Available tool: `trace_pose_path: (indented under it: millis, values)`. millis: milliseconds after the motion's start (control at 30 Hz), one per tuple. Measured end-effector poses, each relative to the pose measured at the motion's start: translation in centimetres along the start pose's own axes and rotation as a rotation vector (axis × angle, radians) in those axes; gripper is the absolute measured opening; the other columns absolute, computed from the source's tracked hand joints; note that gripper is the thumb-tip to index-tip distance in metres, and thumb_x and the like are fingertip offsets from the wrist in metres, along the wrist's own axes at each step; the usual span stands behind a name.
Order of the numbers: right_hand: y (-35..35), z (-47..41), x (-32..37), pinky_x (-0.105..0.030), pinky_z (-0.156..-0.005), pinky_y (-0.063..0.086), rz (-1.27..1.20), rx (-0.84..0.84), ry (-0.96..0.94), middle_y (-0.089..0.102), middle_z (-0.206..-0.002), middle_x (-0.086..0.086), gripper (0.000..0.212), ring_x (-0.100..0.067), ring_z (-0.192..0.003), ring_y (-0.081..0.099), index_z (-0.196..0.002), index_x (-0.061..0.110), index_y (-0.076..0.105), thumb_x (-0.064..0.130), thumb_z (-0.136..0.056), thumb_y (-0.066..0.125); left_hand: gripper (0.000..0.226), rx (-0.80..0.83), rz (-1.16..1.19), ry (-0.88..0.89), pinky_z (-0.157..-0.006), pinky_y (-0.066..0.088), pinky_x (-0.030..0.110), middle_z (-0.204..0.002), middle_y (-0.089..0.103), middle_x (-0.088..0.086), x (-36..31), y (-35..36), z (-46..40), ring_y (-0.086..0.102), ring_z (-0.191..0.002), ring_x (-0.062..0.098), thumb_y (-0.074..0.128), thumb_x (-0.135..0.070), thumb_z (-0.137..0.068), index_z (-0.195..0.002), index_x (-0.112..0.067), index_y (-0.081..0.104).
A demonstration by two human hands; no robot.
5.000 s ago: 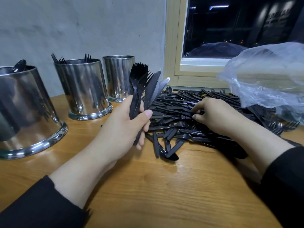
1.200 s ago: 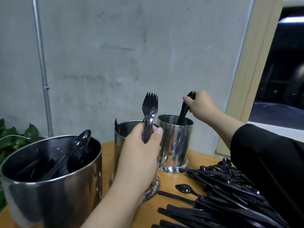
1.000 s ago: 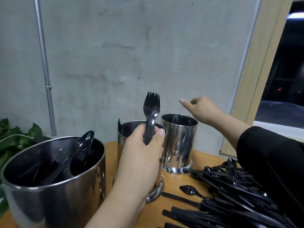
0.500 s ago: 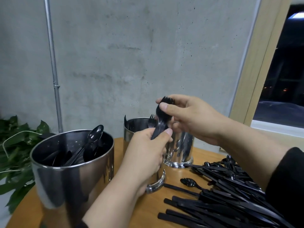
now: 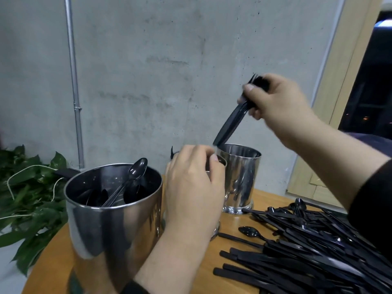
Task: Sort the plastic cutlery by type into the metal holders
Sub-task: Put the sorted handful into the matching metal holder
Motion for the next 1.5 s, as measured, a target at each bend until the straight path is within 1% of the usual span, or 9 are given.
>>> trace_pose_path:
  millis: [200, 300, 400, 667, 867, 1033, 1233, 1367, 1500]
  values:
    - [6.0, 1.9, -4.6, -0.026, -0.057, 0.043, 0.42, 0.229, 0.059, 0.071, -0.081, -0.008, 0.021, -0.014, -0.06, 0.058, -0.103, 0.011, 0.066, 0.031, -0.099, 0.061, 0.025, 0.169, -0.061, -0.084, -0.084, 0.046, 0.027, -0.111, 0.06, -0.015, 1.2, 1.3, 0.3, 0.055, -0.101, 0.008, 0.047, -0.026, -0.1, -0.119, -0.025, 0.063]
    - [6.8, 3.0, -5.9, -0.031, -0.085, 0.047, 0.472, 0.363, 0.111, 0.068, -0.112, 0.004, 0.045, -0.015, -0.098, 0.063, -0.131, 0.021, 0.06, 0.047, -0.094, 0.064, 0.024, 0.158, -0.049, -0.083, -0.082, 0.048, 0.029, -0.11, 0.06, -0.014, 1.4, 1.4, 0.3, 0.056, -0.101, 0.01, 0.048, -0.025, -0.1, -0.119, -0.026, 0.062]
    - [5.0, 3.8, -6.0, -0.034, -0.085, 0.047, 0.515, 0.314, 0.092, 0.062, -0.125, 0.008, 0.062, -0.016, -0.097, 0.064, -0.146, 0.026, 0.046, 0.057, -0.093, 0.059, 0.021, 0.148, -0.037, -0.066, -0.084, 0.052, 0.036, -0.107, 0.06, -0.013, 1.2, 1.6, 0.5, 0.056, -0.099, 0.011, 0.048, -0.025, -0.1, -0.115, -0.025, 0.062]
    - [-6.1, 13.9, -5.3, -0.03, -0.072, 0.049, 0.667, 0.258, 0.13, 0.063, -0.095, 0.022, 0.026, 0.0, -0.082, 0.059, -0.115, 0.037, 0.065, 0.052, -0.097, 0.052, 0.025, 0.066, 0.128, 0.203, -0.087, 0.048, 0.027, -0.105, 0.064, -0.005, -1.4, 2.3, 2.5, 0.058, -0.1, 0.01, 0.048, -0.025, -0.1, -0.111, -0.013, 0.067]
    - [-13.2, 25.0, -7.1, -0.007, -0.079, 0.042, 0.753, 0.322, 0.184, 0.068, -0.094, 0.026, 0.021, 0.007, -0.091, 0.061, -0.102, 0.038, 0.07, 0.05, -0.093, 0.055, 0.026, 0.521, 0.14, 0.234, -0.087, 0.053, 0.034, -0.108, 0.061, -0.014, -4.3, 6.5, 6.9, 0.056, -0.094, 0.001, 0.05, -0.036, -0.102, -0.117, -0.023, 0.066]
    - [-14.5, 29.3, -8.0, -0.012, -0.094, 0.041, 0.735, 0.369, 0.148, 0.063, -0.108, 0.025, 0.034, 0.008, -0.105, 0.056, -0.112, 0.032, 0.069, 0.052, -0.093, 0.051, 0.046, 0.971, -0.07, 0.258, -0.11, 0.04, 0.032, -0.141, 0.054, -0.014, -4.4, 9.3, 11.4, 0.049, -0.132, 0.009, 0.045, -0.056, -0.102, -0.14, -0.034, 0.054]
    - [-13.1, 30.3, -7.3, -0.029, -0.102, 0.044, 0.749, 0.437, 0.06, 0.062, -0.119, 0.017, 0.036, -0.006, -0.114, 0.055, -0.124, 0.029, 0.066, 0.048, -0.096, 0.055, 0.049, 1.134, -0.081, 0.284, -0.109, 0.037, 0.025, -0.139, 0.055, -0.019, -4.1, 8.7, 13.0, 0.046, -0.123, -0.003, 0.053, -0.056, -0.098, -0.141, -0.034, 0.056]
    - [-11.5, 31.1, -7.5, -0.046, -0.1, 0.046, 0.783, 0.522, 0.041, 0.062, -0.123, 0.011, 0.035, -0.014, -0.118, 0.054, -0.129, 0.03, 0.062, 0.045, -0.098, 0.056, 0.056, 1.263, -0.127, 0.282, -0.119, 0.029, 0.027, -0.153, 0.045, -0.02, -3.9, 8.6, 14.3, 0.04, -0.138, 0.0, 0.061, -0.057, -0.093, -0.145, -0.036, 0.054]
    - [-11.1, 31.4, -8.1, -0.045, -0.1, 0.045, 0.801, 0.554, 0.067, 0.06, -0.124, 0.012, 0.032, -0.015, -0.119, 0.052, -0.132, 0.031, 0.061, 0.037, -0.101, 0.054, 0.036, 1.219, -0.144, 0.325, -0.119, 0.028, 0.029, -0.152, 0.049, -0.016, -4.4, 8.6, 14.4, 0.041, -0.14, 0.005, 0.063, -0.045, -0.097, -0.132, -0.035, 0.065]
Point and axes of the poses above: each hand's wrist, its own z-axis away from the middle knuckle, its own y-axis out of the palm, x = y × z, the point moved 4 cm from there along -z, towards the middle knuckle
